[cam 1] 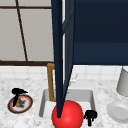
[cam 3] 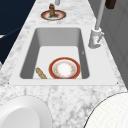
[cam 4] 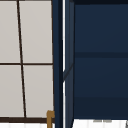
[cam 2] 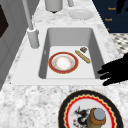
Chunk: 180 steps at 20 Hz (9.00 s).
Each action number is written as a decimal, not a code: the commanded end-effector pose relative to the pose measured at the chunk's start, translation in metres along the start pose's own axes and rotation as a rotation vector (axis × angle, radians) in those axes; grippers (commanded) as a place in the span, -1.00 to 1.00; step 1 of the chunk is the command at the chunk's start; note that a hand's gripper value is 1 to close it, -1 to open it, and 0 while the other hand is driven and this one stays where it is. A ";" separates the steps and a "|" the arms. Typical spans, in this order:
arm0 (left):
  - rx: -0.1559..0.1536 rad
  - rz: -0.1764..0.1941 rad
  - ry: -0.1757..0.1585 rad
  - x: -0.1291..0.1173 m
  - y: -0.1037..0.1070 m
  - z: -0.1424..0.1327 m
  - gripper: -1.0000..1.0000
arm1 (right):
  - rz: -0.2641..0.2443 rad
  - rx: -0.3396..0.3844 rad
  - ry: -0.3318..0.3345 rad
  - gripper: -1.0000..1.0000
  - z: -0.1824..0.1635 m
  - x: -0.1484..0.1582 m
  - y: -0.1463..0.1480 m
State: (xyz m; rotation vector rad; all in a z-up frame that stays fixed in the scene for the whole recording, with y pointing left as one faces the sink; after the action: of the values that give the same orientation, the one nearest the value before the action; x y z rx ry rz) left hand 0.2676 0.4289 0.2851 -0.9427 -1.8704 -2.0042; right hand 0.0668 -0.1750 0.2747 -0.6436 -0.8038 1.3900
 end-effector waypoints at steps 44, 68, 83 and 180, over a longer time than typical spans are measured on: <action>0.014 0.008 -0.016 -0.109 -0.060 0.085 -1.00 | 0.000 0.000 0.000 0.00 0.000 0.000 0.000; 0.038 -0.008 0.003 -0.109 -0.038 0.084 1.00 | 0.000 0.000 0.000 0.00 0.000 0.000 0.000; 0.033 -0.006 0.009 -0.077 0.025 0.039 1.00 | 0.000 0.000 0.000 0.00 0.000 0.000 0.000; 0.108 -0.047 0.076 -0.447 -0.074 -0.365 1.00 | 0.000 0.000 0.000 0.00 0.000 0.000 0.000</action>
State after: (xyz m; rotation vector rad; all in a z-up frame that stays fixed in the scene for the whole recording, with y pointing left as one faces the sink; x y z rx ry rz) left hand 0.4482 -0.0235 -0.0159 -0.8814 -1.8914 -1.9673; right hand 0.0668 -0.1750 0.2747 -0.6436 -0.8038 1.3898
